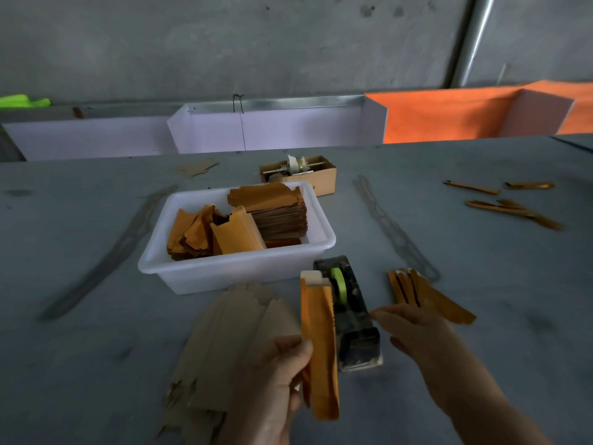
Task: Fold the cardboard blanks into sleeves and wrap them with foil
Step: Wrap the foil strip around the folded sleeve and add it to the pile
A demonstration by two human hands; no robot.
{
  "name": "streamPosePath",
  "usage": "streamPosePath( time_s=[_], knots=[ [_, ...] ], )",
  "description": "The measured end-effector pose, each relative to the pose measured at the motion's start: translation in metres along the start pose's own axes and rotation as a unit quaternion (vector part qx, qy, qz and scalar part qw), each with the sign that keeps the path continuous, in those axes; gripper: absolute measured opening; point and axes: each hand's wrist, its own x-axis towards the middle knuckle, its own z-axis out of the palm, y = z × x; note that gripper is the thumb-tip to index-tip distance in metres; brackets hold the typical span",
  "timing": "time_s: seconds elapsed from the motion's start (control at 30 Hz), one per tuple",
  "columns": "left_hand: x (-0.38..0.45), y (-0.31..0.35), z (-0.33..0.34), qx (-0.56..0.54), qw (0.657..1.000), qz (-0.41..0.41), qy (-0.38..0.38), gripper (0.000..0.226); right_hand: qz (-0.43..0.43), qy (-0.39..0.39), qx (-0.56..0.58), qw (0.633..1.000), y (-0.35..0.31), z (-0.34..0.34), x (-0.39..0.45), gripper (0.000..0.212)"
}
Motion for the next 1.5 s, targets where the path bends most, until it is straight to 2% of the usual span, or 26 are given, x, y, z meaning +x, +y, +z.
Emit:
streamPosePath(
  time_s=[0.2, 0.43, 0.57, 0.67, 0.73, 0.77, 0.83, 0.9, 0.97, 1.1, 1.3, 1.5],
  knots=[
    [0.007, -0.006, 0.009, 0.028, 0.999, -0.012, 0.018, 0.024, 0.034, -0.065, -0.007, 0.997, 0.004, 0.013, 0.009, 0.009],
    [0.014, -0.009, 0.02, 0.008, 1.0, 0.001, -0.008, 0.016, 0.039, -0.053, -0.031, 0.997, -0.001, 0.02, 0.006, 0.009],
    [0.015, -0.01, 0.023, -0.004, 1.0, -0.007, -0.019, 0.014, 0.009, -0.034, -0.022, 0.999, -0.001, 0.024, 0.003, 0.013],
    [0.015, -0.01, 0.023, -0.007, 1.0, -0.001, -0.017, 0.017, 0.013, -0.059, 0.087, 0.994, -0.001, 0.025, -0.002, 0.01],
    [0.015, -0.01, 0.022, -0.008, 1.0, 0.002, -0.02, 0.019, 0.028, -0.076, 0.172, 0.982, 0.0, 0.022, -0.005, 0.02],
    [0.015, -0.011, 0.022, -0.007, 1.0, 0.002, -0.021, 0.02, 0.019, -0.066, 0.162, 0.984, 0.002, 0.021, -0.007, 0.018],
    [0.016, -0.011, 0.021, 0.003, 1.0, 0.004, -0.022, 0.02, -0.029, -0.014, 0.05, 0.998, 0.003, 0.018, -0.011, 0.009],
    [0.017, -0.012, 0.021, 0.014, 1.0, 0.006, -0.02, 0.02, -0.085, 0.039, -0.083, 0.992, 0.004, 0.018, -0.016, 0.012],
    [0.019, -0.012, 0.021, 0.02, 1.0, 0.008, -0.019, 0.019, -0.116, 0.061, -0.127, 0.983, 0.008, 0.019, -0.021, 0.012],
    [0.017, -0.013, 0.021, 0.023, 0.999, 0.015, -0.028, 0.02, -0.139, 0.083, -0.164, 0.973, 0.018, 0.024, -0.024, 0.014],
    [0.009, -0.01, 0.031, 0.07, 0.994, 0.073, -0.049, 0.018, -0.164, 0.113, -0.164, 0.966, 0.023, 0.031, -0.028, 0.025],
    [0.012, -0.01, 0.033, 0.146, 0.984, 0.094, -0.033, 0.014, -0.173, 0.131, -0.148, 0.965, 0.033, 0.036, -0.028, 0.016]
  ],
)
